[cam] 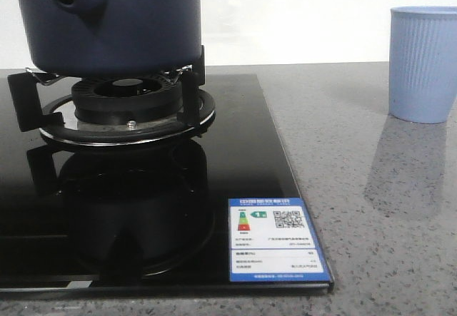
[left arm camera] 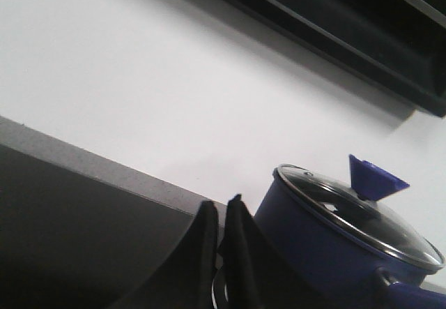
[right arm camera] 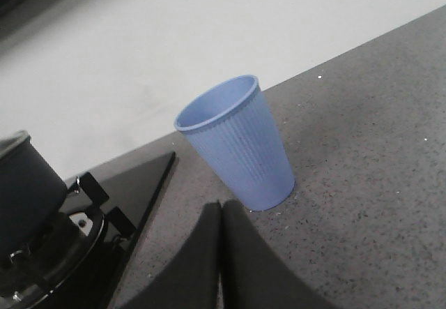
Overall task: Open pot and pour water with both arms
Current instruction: 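Move left gripper to the blue lid knob, right gripper toward cup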
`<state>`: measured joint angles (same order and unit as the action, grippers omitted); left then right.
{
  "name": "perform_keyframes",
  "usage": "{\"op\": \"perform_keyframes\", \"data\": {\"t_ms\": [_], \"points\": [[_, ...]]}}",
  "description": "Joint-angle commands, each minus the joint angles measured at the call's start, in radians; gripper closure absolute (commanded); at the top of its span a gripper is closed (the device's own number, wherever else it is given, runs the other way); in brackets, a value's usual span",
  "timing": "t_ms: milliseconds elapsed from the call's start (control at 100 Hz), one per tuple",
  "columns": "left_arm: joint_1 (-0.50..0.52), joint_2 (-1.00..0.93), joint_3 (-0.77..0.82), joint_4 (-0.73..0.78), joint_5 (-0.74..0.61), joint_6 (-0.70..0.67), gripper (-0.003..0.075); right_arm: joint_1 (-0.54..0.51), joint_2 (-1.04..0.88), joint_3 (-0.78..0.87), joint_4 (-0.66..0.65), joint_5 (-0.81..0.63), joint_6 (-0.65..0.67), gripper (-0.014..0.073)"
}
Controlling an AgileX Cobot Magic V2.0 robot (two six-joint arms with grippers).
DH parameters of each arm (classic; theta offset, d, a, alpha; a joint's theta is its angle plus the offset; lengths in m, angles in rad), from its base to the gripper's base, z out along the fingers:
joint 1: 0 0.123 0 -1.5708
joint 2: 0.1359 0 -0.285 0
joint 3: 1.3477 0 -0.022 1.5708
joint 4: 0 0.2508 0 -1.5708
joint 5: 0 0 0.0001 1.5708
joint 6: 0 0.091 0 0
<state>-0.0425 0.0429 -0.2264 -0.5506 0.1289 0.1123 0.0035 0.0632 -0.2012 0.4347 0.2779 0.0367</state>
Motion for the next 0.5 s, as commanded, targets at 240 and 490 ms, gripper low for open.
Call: {"op": "perform_keyframes", "data": {"t_ms": [240,490], "points": [[-0.11,0.195,-0.296,0.084,0.084,0.217,0.0736,0.011,0.307,-0.354,-0.041,0.218,-0.288,0.0655],[-0.307,0.277,-0.304,0.096,0.07,0.237,0.0736,0.102,0.394,-0.435,-0.039,0.225,-0.3,0.0654]]}}
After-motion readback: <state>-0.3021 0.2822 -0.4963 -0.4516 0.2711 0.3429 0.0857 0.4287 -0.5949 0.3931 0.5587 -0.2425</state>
